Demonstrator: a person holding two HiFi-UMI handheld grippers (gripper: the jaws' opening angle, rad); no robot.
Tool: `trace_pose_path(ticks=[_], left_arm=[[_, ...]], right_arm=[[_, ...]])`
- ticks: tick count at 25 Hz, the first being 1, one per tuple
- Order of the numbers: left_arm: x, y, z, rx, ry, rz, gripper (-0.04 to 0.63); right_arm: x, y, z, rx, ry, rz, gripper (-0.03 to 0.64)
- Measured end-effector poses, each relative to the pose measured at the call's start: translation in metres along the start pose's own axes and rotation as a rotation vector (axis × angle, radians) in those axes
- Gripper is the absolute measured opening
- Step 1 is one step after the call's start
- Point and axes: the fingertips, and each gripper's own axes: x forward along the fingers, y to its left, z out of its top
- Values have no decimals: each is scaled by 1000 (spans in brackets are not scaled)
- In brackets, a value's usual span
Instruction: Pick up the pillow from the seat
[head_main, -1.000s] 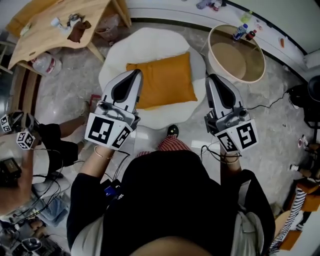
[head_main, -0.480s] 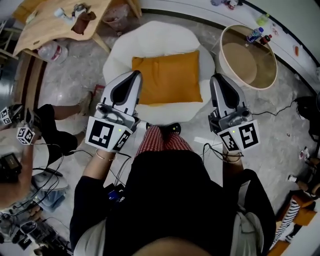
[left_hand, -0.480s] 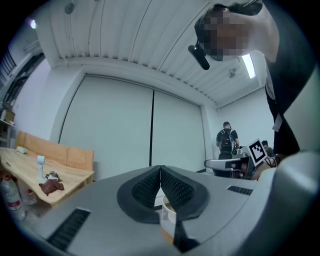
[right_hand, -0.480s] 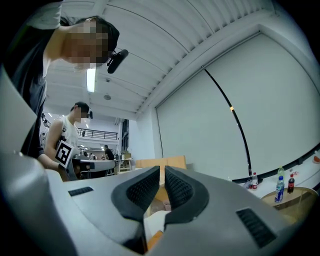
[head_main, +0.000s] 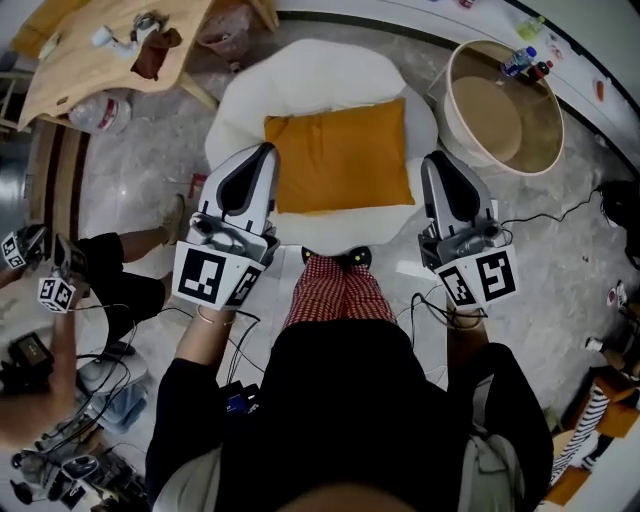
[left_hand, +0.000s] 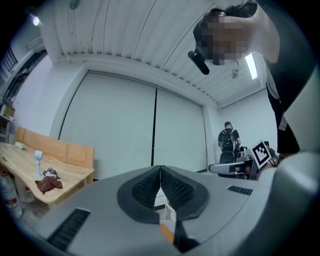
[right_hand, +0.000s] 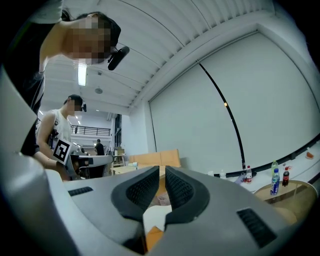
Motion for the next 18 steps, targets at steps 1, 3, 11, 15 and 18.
trace_pose_path(ticks=[1, 3, 11, 15, 18], left_arm=[[3, 5, -4, 0, 1, 4, 10], [12, 15, -11, 2, -16, 18, 10], [32, 34, -47, -41, -53, 35, 11], [34, 42, -66, -40, -67, 74, 9], [33, 54, -90, -3, -27, 122, 11]], right_arm=[[3, -4, -4, -1, 2, -7, 26], [9, -14, -13, -5, 6, -17, 26], [17, -41, -74, 24, 82, -82, 72], [26, -49, -110, 29, 135, -84, 81], [36, -56, -137, 41, 174, -85, 90]])
